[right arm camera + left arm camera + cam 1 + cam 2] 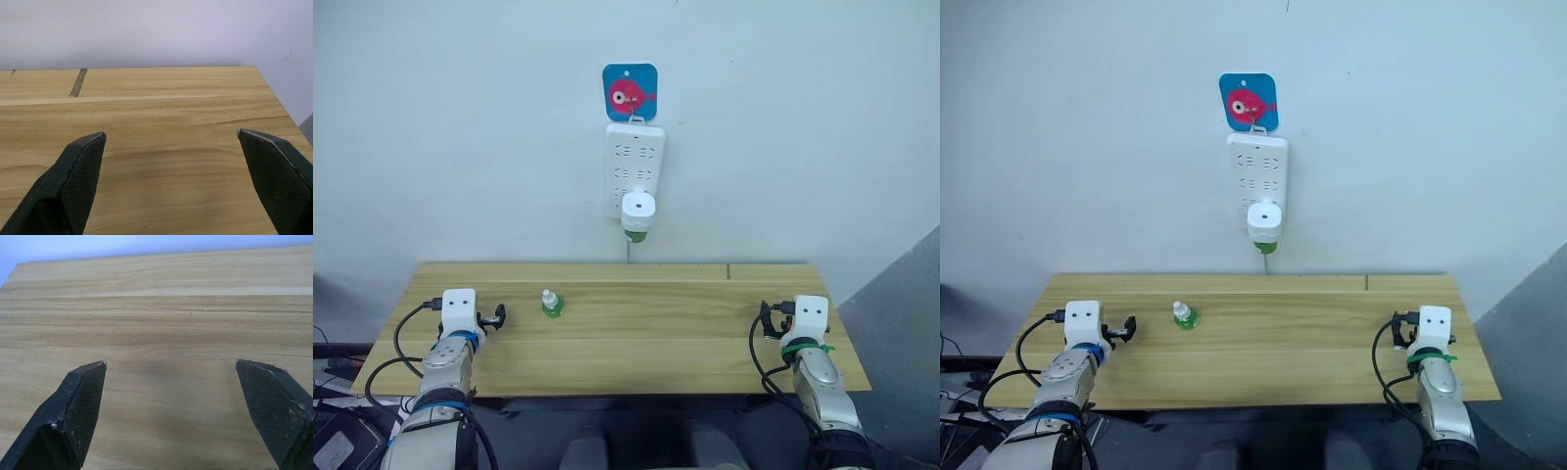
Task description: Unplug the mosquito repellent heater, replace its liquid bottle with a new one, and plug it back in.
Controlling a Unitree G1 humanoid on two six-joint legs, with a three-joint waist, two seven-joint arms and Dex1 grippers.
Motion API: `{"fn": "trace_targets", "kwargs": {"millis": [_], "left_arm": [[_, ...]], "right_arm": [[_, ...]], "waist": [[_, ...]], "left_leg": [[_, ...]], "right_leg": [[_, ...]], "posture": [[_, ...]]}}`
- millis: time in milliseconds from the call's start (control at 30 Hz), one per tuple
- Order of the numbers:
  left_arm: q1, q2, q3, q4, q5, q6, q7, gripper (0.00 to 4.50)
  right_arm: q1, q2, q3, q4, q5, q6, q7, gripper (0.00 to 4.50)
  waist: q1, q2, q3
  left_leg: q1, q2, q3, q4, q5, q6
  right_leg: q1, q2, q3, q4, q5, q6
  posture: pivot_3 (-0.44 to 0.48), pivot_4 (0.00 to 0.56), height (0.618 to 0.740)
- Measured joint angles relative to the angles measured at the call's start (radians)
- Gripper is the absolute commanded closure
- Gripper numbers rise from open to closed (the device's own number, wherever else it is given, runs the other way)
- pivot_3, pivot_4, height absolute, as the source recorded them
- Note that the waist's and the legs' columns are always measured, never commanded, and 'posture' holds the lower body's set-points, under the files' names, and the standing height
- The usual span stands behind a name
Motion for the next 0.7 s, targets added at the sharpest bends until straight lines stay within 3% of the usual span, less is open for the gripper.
{"fn": "trace_targets", "kwargs": {"millis": [700], "left_arm": [[0.0, 0.013, 0.002, 0.0, -0.011, -0.006, -0.025, 0.0]], "right_arm": [[-0.002, 0.0, 0.002, -0.018, 0.0, 0.015, -0.001, 0.02]], "waist": [[0.0, 0.0, 0.0]], "left_leg": [[0.0, 0.0, 0.0, 0.0, 0.0, 0.0]], "right_leg": [[0.0, 0.0, 0.0, 0.0, 0.0, 0.0]], "posture": [[-0.013, 0.121, 0.74]]}}
